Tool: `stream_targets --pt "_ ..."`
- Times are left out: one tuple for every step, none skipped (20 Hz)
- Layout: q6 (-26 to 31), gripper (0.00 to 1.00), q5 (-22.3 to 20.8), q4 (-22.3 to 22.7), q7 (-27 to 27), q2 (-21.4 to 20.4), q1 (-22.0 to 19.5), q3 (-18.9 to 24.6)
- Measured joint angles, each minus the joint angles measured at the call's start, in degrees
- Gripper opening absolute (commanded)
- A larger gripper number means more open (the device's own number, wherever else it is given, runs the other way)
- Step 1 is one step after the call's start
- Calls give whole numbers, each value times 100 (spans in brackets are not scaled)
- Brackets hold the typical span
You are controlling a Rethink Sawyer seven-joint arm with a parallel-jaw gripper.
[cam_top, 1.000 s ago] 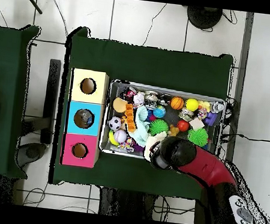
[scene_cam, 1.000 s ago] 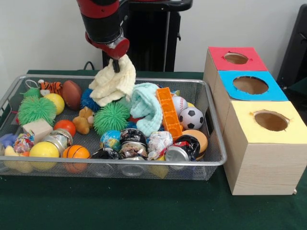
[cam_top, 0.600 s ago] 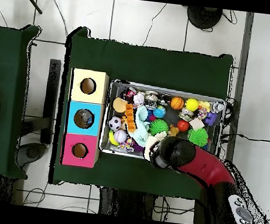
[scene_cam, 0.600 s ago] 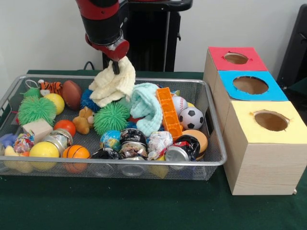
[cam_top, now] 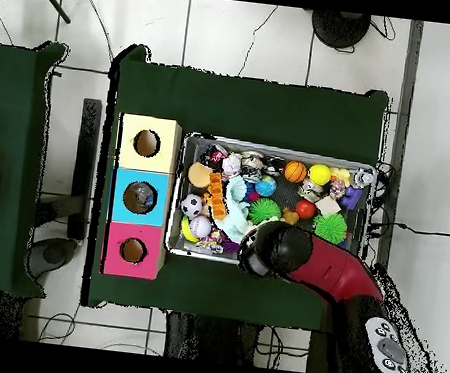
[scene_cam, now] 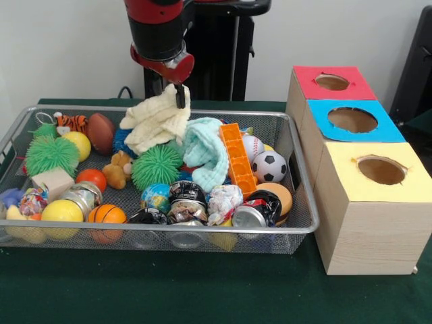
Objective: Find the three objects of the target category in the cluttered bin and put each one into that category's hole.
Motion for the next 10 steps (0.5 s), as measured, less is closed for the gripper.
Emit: stream_targets --pt "0 100 0 -36 0 -14 45 -12" --pt "0 100 0 -85 0 -28 97 -33" --pt "6 100 -1 -138 0 -37 148 -56" --pt "12 100 -1 -184 0 -43 190 -76" --pt "14 100 -1 -214 0 -47 214 -87" --pt "16 100 -1 -269 0 -51 252 -106" --pt "17 100 -1 -324 0 -56 291 -125" --pt "19 100 -1 -380 0 -60 330 -144" --pt "20 100 -1 -419 0 -65 352 -152" --pt "11 100 -1 -485 0 -77 373 -153"
